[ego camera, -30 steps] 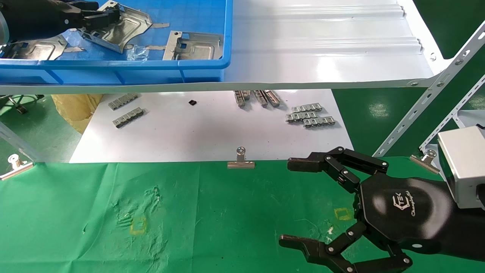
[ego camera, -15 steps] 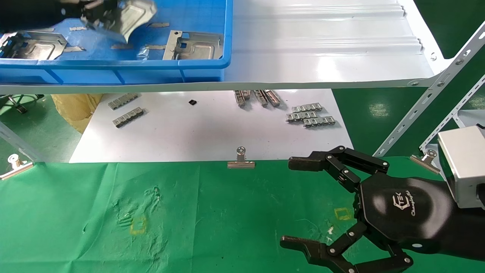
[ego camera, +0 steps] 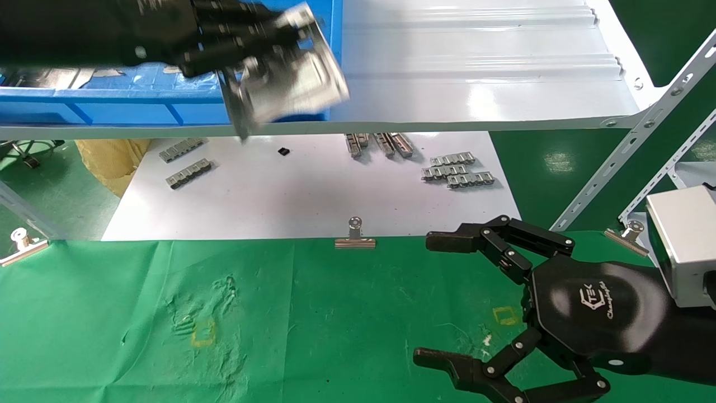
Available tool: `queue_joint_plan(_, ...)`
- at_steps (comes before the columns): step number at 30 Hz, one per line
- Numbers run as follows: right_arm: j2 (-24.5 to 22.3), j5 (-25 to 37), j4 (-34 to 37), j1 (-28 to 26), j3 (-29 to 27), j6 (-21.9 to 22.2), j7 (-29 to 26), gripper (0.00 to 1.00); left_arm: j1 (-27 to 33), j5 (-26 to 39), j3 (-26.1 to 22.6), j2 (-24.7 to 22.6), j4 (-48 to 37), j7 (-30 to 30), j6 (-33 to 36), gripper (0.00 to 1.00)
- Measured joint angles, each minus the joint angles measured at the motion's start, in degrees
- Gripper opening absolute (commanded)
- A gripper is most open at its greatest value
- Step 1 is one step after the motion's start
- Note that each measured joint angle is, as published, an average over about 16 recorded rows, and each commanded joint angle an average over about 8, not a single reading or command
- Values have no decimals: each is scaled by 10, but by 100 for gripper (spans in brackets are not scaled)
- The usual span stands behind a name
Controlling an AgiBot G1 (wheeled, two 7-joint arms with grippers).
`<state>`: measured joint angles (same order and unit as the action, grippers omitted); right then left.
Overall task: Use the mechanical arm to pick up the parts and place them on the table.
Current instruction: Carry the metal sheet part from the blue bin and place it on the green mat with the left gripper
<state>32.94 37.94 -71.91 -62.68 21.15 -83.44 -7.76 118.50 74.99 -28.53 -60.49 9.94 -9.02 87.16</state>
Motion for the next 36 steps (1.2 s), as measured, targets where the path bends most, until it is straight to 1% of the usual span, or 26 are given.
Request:
queue_joint_plan(3,0,0,0,0,0,0,0,100,-15,-4,-11,2,23,-24,29,0)
queue_joint_plan(6,0,0,0,0,0,0,0,100,-37,-11,-27,9,52,-48,43,0)
queue_joint_plan(11,0,0,0,0,0,0,0,100,-81,-18,-65,30,98,-90,44,0)
queue_joint_plan(15,0,0,0,0,0,0,0,100,-114,-6,-102,45,118,-134,33,0)
queue_joint_plan(21,0,0,0,0,0,0,0,100,-151,30,-151,52,100,-205,1,0)
queue_joint_plan(25,0,0,0,0,0,0,0,100,-164,56,-170,44,66,-246,-23,0)
queue_joint_plan(26,0,0,0,0,0,0,0,100,-166,62,-173,42,56,-254,-29,2)
queue_joint_plan(27,0,0,0,0,0,0,0,100,-168,66,-176,39,47,-261,-34,11)
queue_joint_plan(33,0,0,0,0,0,0,0,100,-173,72,-179,25,0,-288,-46,86)
queue_joint_plan(34,0,0,0,0,0,0,0,100,-173,71,-178,25,-5,-291,-45,96)
queue_joint_plan(35,0,0,0,0,0,0,0,100,-172,69,-177,24,-11,-294,-42,96)
queue_joint_plan(36,0,0,0,0,0,0,0,100,-171,67,-176,24,-16,-297,-38,88)
